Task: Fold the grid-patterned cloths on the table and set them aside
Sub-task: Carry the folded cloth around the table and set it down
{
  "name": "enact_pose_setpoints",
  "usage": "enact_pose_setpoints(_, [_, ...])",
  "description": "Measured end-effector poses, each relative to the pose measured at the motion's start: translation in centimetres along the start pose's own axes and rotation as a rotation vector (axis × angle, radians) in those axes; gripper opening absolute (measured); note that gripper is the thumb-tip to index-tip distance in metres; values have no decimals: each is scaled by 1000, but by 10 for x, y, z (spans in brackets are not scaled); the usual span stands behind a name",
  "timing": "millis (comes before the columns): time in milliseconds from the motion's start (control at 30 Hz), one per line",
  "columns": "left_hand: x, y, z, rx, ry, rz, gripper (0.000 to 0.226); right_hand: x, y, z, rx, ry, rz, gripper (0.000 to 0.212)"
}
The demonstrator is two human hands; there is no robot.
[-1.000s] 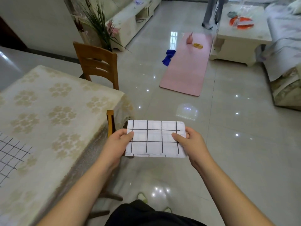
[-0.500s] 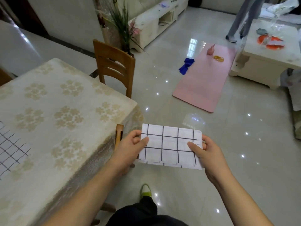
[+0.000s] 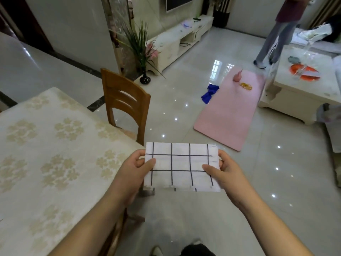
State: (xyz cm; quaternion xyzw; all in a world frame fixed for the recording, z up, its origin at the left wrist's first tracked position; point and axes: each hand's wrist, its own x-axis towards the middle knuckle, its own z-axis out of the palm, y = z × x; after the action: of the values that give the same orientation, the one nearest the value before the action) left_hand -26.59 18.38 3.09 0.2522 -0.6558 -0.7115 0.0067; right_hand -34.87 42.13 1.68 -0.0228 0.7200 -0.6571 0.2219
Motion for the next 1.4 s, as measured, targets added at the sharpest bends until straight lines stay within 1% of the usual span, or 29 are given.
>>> enact_pose_setpoints(233, [74, 36, 39, -20, 85, -5, 26, 90, -32, -30, 9, -36, -20, 41])
enact_pose_setpoints(400, [125, 64, 77, -75, 115, -6, 26, 154, -57, -67, 11, -58, -10, 38])
enact_pose_setpoints(567, [159, 79, 109, -120, 162, -23, 31, 206, -75, -95, -2, -85, -4, 40])
enact_pose_setpoints(700, [182, 86, 117, -140, 192, -58, 35, 239, -81, -101, -5, -112, 22, 38])
enact_pose_setpoints(967, [249, 102, 102, -217, 210, -64, 30, 323, -101, -82, 12, -193, 75, 37])
enact_pose_setpoints(1100, [294, 115, 80, -279, 187, -41, 38, 377, -125, -61, -54, -214, 40, 38])
enact_pose_setpoints(1233, [334, 136, 55, -361, 221, -21, 36, 425, -150, -36, -112, -251, 36, 39])
enact_pose_setpoints(1400, [377, 160, 29, -331, 250, -14, 32, 471, -173, -7, -109, -291, 37, 36])
